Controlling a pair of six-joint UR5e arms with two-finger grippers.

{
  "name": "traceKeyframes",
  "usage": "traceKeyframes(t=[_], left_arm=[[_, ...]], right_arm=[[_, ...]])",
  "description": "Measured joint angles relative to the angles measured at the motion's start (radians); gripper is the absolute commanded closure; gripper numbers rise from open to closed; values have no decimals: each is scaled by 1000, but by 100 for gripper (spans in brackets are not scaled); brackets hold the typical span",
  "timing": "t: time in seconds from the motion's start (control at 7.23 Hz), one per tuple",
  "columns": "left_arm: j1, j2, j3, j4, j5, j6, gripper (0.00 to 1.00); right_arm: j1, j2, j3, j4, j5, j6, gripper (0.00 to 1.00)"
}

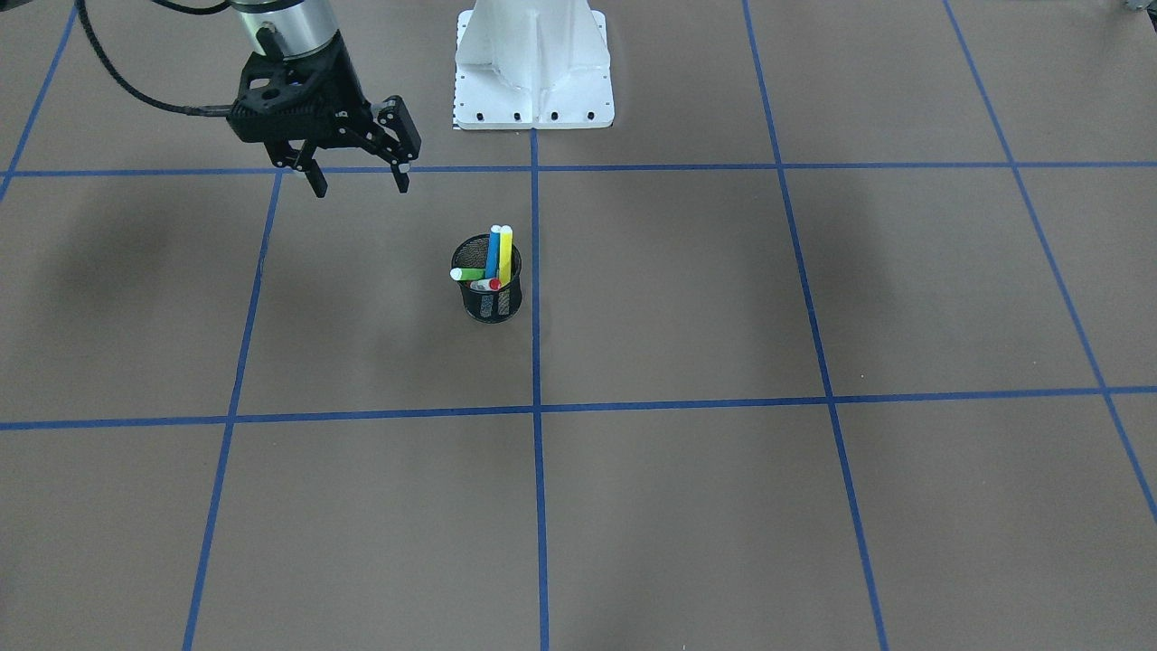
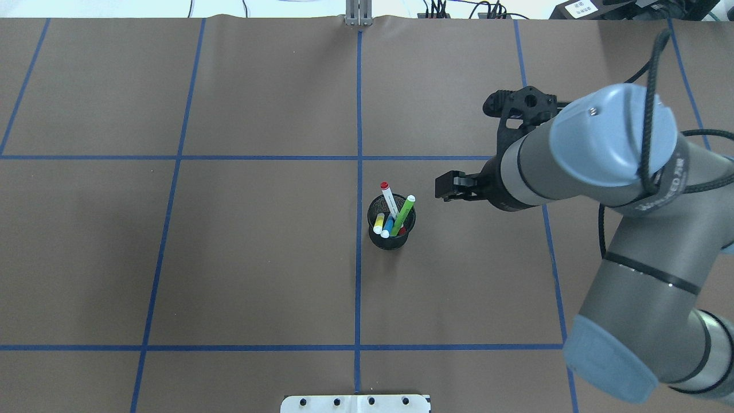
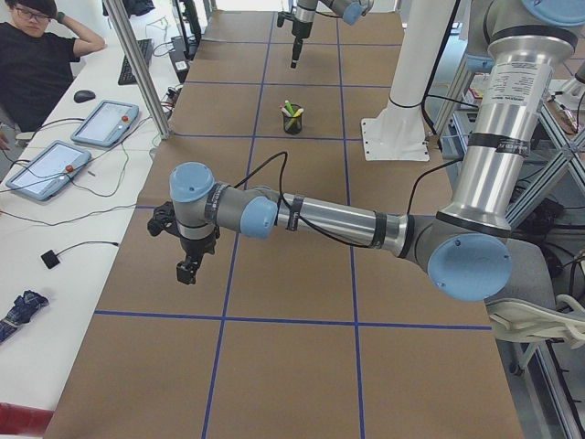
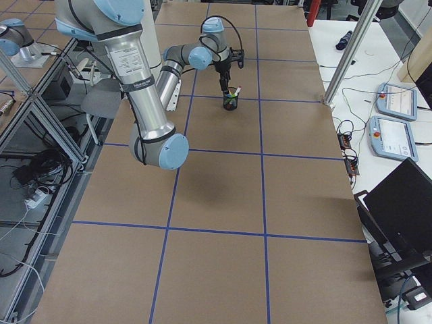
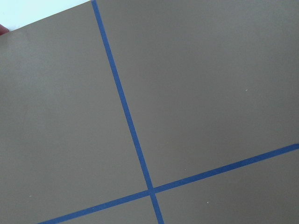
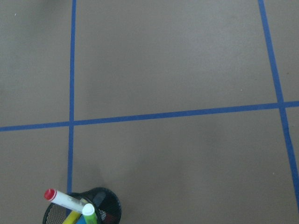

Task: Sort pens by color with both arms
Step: 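Move the right gripper over the black mesh pen cup, then lower the right gripper into the cup and grasp the blue marker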

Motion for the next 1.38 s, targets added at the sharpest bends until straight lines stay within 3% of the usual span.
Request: traceKeyframes(t=[0.28, 0.69, 0.97, 1.24, 1.38], left_arm=[[0, 0, 5, 0, -1, 0, 0], [0, 0, 5, 0, -2, -1, 0], [0, 0, 8, 1, -1, -1, 0], [0, -3, 11, 1, -1, -1, 0], [0, -4, 14, 1, -1, -1, 0]], right_arm=[[-105, 63, 3, -118, -131, -19, 12], [-224, 86, -13, -133, -365, -191, 11], [-250, 111, -32, -99, -407, -282, 13], [-276, 105, -68, 19, -448, -376, 0], [-279, 102, -79, 46, -455, -471, 0]])
